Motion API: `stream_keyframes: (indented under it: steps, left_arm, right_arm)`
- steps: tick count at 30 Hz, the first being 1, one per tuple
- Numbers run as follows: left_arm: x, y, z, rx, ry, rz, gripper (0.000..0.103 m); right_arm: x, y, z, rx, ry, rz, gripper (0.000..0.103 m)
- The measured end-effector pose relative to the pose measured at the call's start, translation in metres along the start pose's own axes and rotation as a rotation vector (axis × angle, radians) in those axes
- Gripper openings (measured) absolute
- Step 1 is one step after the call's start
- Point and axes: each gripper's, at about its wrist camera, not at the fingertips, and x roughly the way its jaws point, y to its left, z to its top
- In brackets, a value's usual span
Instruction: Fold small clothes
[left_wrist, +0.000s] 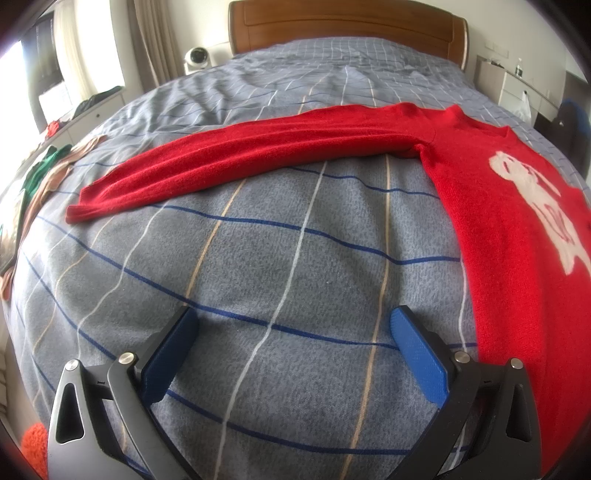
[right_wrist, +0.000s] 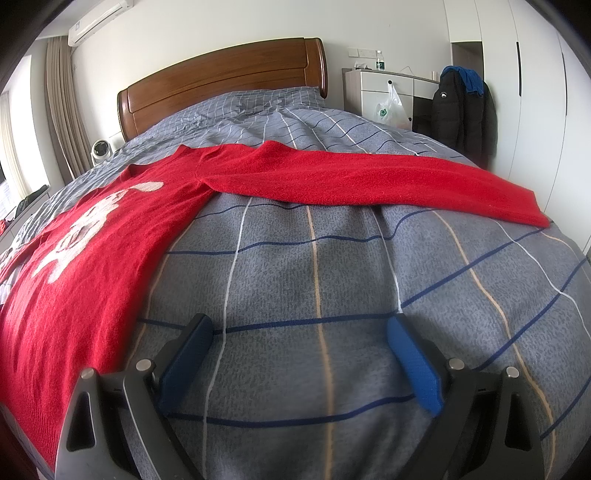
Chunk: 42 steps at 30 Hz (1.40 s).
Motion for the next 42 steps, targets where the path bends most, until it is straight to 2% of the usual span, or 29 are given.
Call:
stream_keyframes:
  steps: [10, 12, 14, 16, 21, 24, 25, 27, 29, 31, 34, 36, 38, 40, 42]
  left_arm:
    - [0.000, 0.000, 0.000, -0.001, 0.000, -0.001, 0.102]
    - [0.000, 0.000, 0.000, -0.001, 0.003, -0.006, 0.102]
    - [-0.001, 0.001, 0.000, 0.000, 0.004, -0.010, 0.102]
    - [-0.001, 0.002, 0.000, -0.001, 0.003, -0.010, 0.102]
    - [-0.002, 0.003, 0.000, 0.000, -0.001, -0.004, 0.102]
    - [-0.002, 0.003, 0.000, 0.000, -0.003, -0.002, 0.102]
    - [-0.002, 0.003, 0.000, 0.000, -0.005, 0.000, 0.103]
    - [-0.002, 0.002, 0.000, 0.000, -0.008, 0.005, 0.102]
    - [-0.002, 0.002, 0.000, -0.001, -0.006, 0.004, 0.102]
    - [-0.003, 0.002, 0.001, -0.002, 0.011, 0.000, 0.102]
    - [-0.011, 0.006, 0.005, -0.012, 0.062, -0.022, 0.102]
    - [-0.018, 0.010, 0.001, -0.015, 0.055, -0.042, 0.102]
    - [-0.021, 0.013, -0.004, -0.017, 0.038, -0.041, 0.103]
    - [-0.021, 0.018, -0.007, -0.032, 0.028, -0.041, 0.103]
    - [-0.019, 0.019, -0.005, -0.048, 0.023, -0.040, 0.103]
  right_arm:
    - [0.000, 0.000, 0.000, -0.001, 0.002, -0.001, 0.094]
    - [-0.001, 0.001, 0.005, -0.004, 0.034, 0.000, 0.094]
    - [-0.007, -0.006, 0.015, 0.034, 0.076, 0.055, 0.094]
    - [-0.022, -0.029, 0.030, 0.136, 0.074, 0.138, 0.094]
    - [-0.054, -0.110, 0.062, 0.388, 0.002, 0.156, 0.094]
    - [-0.055, -0.169, 0.062, 0.657, -0.002, 0.216, 0.089]
    - [-0.045, -0.187, 0.058, 0.757, 0.026, 0.276, 0.088]
    - [-0.026, -0.204, 0.053, 0.868, 0.080, 0.344, 0.078]
    - [-0.009, -0.219, 0.046, 0.971, 0.090, 0.332, 0.066]
    - [0.001, -0.226, 0.046, 1.007, 0.056, 0.304, 0.059]
    - [0.017, -0.238, 0.049, 1.077, -0.031, 0.277, 0.053]
    - [0.029, -0.241, 0.049, 1.101, -0.041, 0.256, 0.039]
    - [0.040, -0.240, 0.051, 1.084, 0.001, 0.229, 0.005]
    - [0.040, -0.236, 0.062, 1.045, 0.000, 0.200, 0.005]
    - [0.025, -0.224, 0.090, 0.938, -0.040, 0.182, 0.005]
